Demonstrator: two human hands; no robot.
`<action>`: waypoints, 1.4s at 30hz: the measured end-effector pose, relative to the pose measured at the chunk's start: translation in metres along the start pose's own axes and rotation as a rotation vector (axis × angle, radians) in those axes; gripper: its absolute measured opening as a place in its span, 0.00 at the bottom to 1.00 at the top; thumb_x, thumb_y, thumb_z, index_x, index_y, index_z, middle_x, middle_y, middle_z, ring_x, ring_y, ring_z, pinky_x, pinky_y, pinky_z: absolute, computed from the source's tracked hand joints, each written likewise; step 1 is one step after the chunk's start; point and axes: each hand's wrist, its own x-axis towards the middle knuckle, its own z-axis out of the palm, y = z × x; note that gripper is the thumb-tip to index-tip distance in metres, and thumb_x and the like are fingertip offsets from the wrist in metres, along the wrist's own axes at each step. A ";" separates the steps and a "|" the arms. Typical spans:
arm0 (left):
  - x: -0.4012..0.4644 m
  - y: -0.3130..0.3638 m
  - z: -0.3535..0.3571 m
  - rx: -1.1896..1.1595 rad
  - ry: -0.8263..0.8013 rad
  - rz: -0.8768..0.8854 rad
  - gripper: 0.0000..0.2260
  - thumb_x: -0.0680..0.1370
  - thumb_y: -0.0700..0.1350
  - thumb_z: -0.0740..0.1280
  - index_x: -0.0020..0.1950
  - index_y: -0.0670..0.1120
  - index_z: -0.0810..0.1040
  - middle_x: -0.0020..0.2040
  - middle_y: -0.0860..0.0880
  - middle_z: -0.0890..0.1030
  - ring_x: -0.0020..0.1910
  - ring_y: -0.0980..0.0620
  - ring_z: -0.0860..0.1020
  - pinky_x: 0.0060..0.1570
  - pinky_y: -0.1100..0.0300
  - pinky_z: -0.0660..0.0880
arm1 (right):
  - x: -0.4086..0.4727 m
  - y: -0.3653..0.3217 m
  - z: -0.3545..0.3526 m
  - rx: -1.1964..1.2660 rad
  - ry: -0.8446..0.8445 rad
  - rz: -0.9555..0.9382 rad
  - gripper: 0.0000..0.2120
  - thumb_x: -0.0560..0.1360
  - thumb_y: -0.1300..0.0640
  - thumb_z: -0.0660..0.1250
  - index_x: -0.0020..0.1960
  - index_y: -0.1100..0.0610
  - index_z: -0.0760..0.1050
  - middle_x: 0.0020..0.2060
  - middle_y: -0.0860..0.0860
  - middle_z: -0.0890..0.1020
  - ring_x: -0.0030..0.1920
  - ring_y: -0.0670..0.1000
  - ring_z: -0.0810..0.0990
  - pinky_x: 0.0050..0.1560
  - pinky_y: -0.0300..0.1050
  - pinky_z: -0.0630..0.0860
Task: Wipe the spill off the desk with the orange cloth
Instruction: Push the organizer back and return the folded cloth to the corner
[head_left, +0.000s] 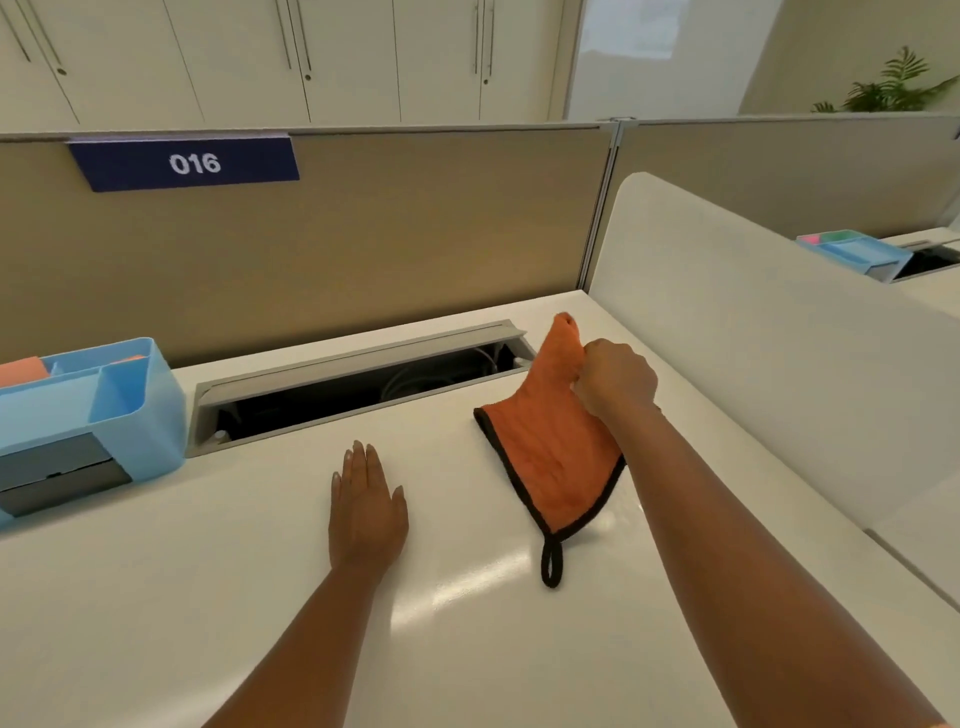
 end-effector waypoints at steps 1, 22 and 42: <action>0.004 0.003 0.005 -0.006 -0.004 -0.004 0.26 0.80 0.45 0.52 0.74 0.39 0.46 0.77 0.42 0.48 0.76 0.47 0.47 0.76 0.53 0.44 | 0.007 0.010 0.007 -0.016 -0.028 0.020 0.12 0.75 0.61 0.63 0.58 0.60 0.73 0.54 0.57 0.79 0.53 0.58 0.78 0.42 0.46 0.69; 0.007 0.009 0.020 0.010 0.071 -0.027 0.24 0.79 0.46 0.52 0.74 0.40 0.52 0.77 0.44 0.55 0.76 0.49 0.52 0.76 0.53 0.46 | 0.015 0.062 0.120 -0.079 -0.212 -0.207 0.44 0.67 0.25 0.49 0.74 0.45 0.39 0.76 0.54 0.43 0.75 0.59 0.41 0.68 0.71 0.38; 0.009 0.005 0.024 -0.029 0.091 -0.034 0.25 0.79 0.48 0.52 0.74 0.43 0.50 0.77 0.46 0.53 0.76 0.52 0.49 0.76 0.56 0.43 | 0.078 0.071 0.136 -0.093 -0.122 -0.061 0.38 0.69 0.26 0.44 0.74 0.41 0.42 0.77 0.52 0.44 0.76 0.56 0.41 0.68 0.73 0.38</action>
